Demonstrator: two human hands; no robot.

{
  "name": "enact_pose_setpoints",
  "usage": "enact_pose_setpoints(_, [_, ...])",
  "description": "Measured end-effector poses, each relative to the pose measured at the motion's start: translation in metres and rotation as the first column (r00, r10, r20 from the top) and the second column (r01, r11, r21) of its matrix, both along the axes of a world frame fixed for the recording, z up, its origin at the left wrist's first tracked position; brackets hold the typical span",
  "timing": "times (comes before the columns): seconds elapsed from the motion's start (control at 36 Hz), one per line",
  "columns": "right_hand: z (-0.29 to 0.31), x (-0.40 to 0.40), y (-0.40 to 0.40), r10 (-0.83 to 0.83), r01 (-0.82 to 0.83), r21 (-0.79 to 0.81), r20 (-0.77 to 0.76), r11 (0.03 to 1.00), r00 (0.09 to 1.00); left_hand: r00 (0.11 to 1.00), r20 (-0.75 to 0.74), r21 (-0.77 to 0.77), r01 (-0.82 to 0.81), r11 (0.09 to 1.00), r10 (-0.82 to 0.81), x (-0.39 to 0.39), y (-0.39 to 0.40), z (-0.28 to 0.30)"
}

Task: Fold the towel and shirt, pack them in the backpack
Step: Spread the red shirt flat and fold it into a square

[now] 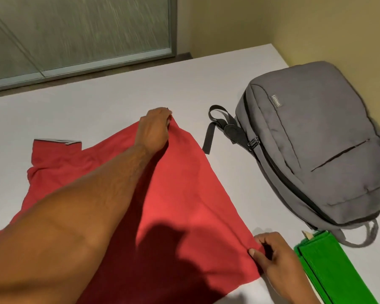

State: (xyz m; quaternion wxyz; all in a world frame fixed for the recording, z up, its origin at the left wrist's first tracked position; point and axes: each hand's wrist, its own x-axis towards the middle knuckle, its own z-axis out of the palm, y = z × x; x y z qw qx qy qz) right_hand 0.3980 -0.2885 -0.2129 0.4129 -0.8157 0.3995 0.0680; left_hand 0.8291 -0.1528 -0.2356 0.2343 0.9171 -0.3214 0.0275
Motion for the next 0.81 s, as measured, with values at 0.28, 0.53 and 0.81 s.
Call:
enact_pose_setpoints(0.28, [0.009, 0.012, 0.003, 0.046, -0.055, -0.061, -0.140, 0.997, 0.989, 0.994, -0.075, 0.298, 0.100, 0.949, -0.081, 0.036, -0.022, 0.007])
enact_pose_setpoints(0.53, [0.008, 0.019, 0.009, 0.047, -0.069, -0.146, -0.149, 0.987, 0.988, 0.995, 0.002, 0.307, 0.092, 0.947, -0.098, 0.032, -0.021, 0.020])
enact_pose_setpoints(0.81, [-0.003, -0.003, 0.010, 0.073, -0.080, -0.123, -0.067, 0.989, 0.995, 0.995, 0.085, 0.245, -0.073, 0.967, 0.053, 0.034, -0.021, 0.028])
